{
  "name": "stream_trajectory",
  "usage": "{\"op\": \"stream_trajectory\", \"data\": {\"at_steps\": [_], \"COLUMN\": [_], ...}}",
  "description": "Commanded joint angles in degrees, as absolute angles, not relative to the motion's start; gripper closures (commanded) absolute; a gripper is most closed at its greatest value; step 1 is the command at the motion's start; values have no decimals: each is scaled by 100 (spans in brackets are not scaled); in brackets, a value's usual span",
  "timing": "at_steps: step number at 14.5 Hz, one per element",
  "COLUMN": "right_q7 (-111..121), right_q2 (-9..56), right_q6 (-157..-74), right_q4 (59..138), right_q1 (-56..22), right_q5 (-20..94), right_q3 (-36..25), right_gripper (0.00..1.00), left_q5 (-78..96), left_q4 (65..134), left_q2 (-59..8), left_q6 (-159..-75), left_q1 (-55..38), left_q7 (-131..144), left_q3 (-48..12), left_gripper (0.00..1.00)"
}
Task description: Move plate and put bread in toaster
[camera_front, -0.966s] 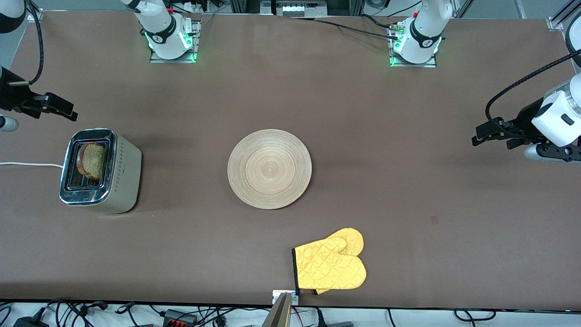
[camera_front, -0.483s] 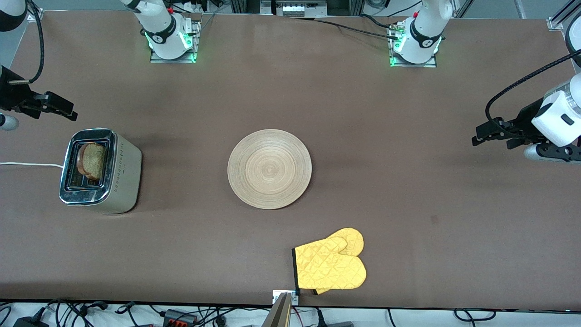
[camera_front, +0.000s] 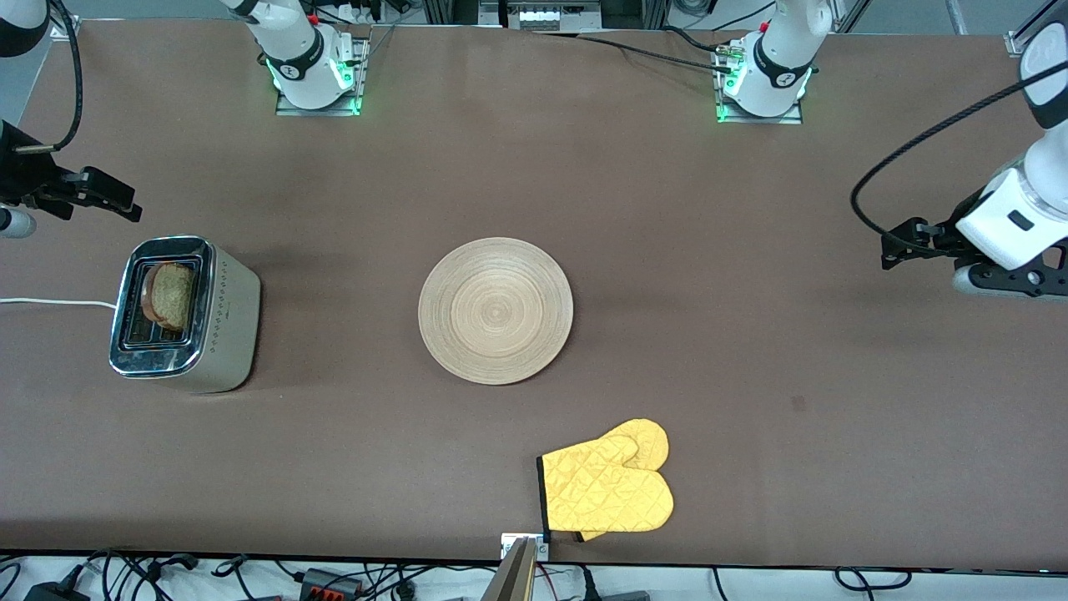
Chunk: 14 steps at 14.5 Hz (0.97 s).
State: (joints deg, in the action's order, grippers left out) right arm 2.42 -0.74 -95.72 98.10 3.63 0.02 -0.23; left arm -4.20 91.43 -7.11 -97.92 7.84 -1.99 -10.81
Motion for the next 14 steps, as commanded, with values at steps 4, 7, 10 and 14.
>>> {"op": "stream_trajectory", "data": {"at_steps": [4, 7, 10, 14], "right_q7": [229, 220, 229, 229], "right_q2": [-229, -229, -229, -229], "right_q6": [-9633, -9598, -9606, -9615], "right_q4": [9958, 9967, 9967, 9967], "right_q1": [422, 431, 431, 431], "right_q5": [-44, -26, -26, -26], "right_q3": [44, 35, 35, 35], "right_gripper": [0, 0, 0, 0], "left_q5": [-404, -387, -360, -97], "left_q4": [9070, 9070, 9070, 9079], "left_q2": [-703, -703, -703, -703], "left_q6": [-9747, -9738, -9738, -9721], "left_q1": [791, 791, 791, 809], "left_q7": [-123, -132, -132, -114], "left_q3": [-1108, -1107, -1107, -1055], "left_gripper": [0, 0, 0, 0]}}
